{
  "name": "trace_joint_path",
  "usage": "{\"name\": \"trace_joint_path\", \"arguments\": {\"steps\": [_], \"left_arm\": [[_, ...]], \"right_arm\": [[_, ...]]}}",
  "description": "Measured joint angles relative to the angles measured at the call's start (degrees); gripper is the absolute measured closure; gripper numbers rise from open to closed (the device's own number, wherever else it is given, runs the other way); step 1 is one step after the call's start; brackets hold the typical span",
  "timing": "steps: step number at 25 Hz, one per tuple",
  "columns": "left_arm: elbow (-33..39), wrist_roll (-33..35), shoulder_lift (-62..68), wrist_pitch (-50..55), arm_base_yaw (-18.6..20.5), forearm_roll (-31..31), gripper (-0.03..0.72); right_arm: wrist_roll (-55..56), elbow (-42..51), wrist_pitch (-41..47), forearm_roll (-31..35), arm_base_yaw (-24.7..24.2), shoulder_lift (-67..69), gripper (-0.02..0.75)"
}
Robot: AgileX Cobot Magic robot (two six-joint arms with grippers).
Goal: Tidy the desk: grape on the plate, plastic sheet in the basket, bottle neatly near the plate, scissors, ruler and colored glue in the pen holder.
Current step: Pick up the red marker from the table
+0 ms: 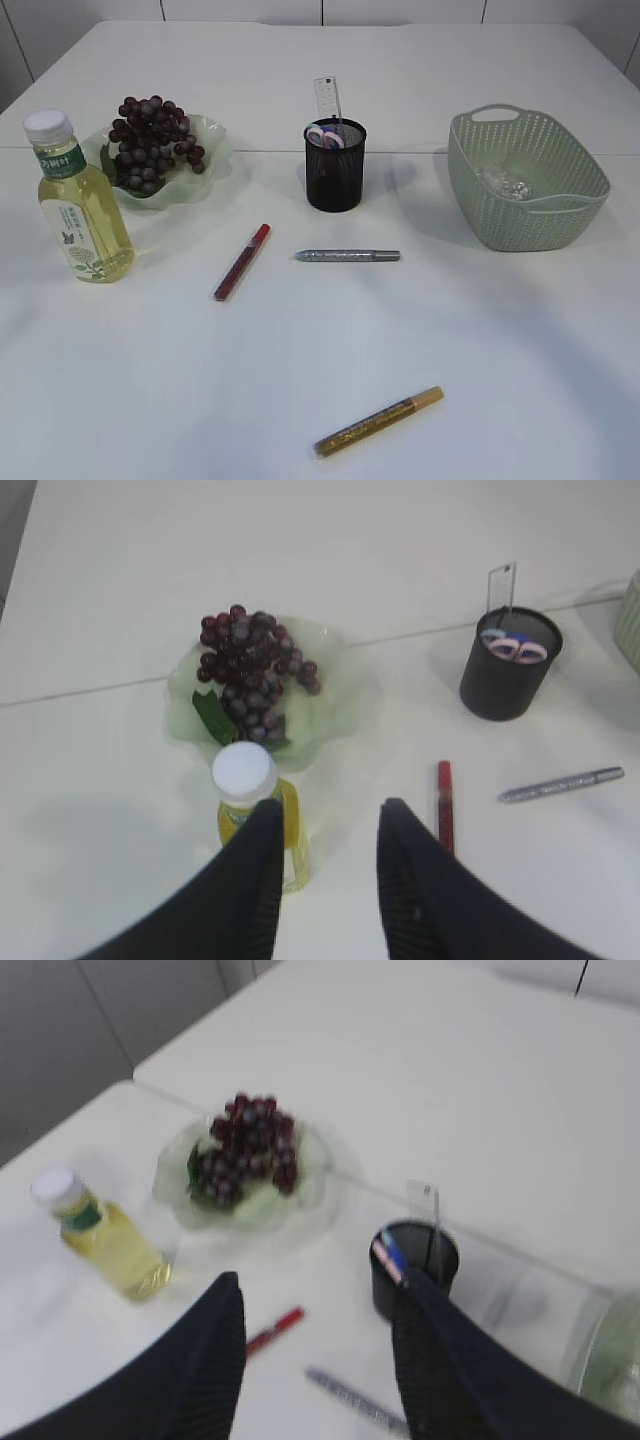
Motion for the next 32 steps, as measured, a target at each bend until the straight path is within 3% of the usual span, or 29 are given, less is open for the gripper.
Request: {"name": "trace_joint_path", "arguments": {"steps": [5, 7, 10, 16, 25, 32], "left_arm": [[0.00, 0.00, 1.84, 3.72, 0.00, -2.57, 0.449], [0.00, 1.13, 2.70, 4.54, 0.00, -5.68, 0.449], [-1.03, 3.28, 5.40, 7.38, -0.51, -10.18, 0.449], [-7.44, 4.01, 14.04, 13.36, -3.98, -11.35, 0.434], [-16.68, 4.01, 28.18, 23.37, -4.24, -12.40, 0.419], [-22.90, 4.01, 40.41, 24.33, -4.24, -13.19, 0.368]], "right_arm": [[2.17, 0.00, 19.95, 0.76, 0.00, -0.40, 0.351], [2.54, 0.00, 23.25, 0.89, 0.00, -0.19, 0.351], [3.64, 0.22, 24.31, 1.49, 0.00, -0.19, 0.351], [6.36, 4.05, 24.46, 5.66, 0.00, -0.06, 0.352], [7.19, 19.83, 24.36, 8.79, 0.00, -6.96, 0.352], [7.32, 28.13, 24.36, 8.79, 0.00, -15.21, 0.352]]}}
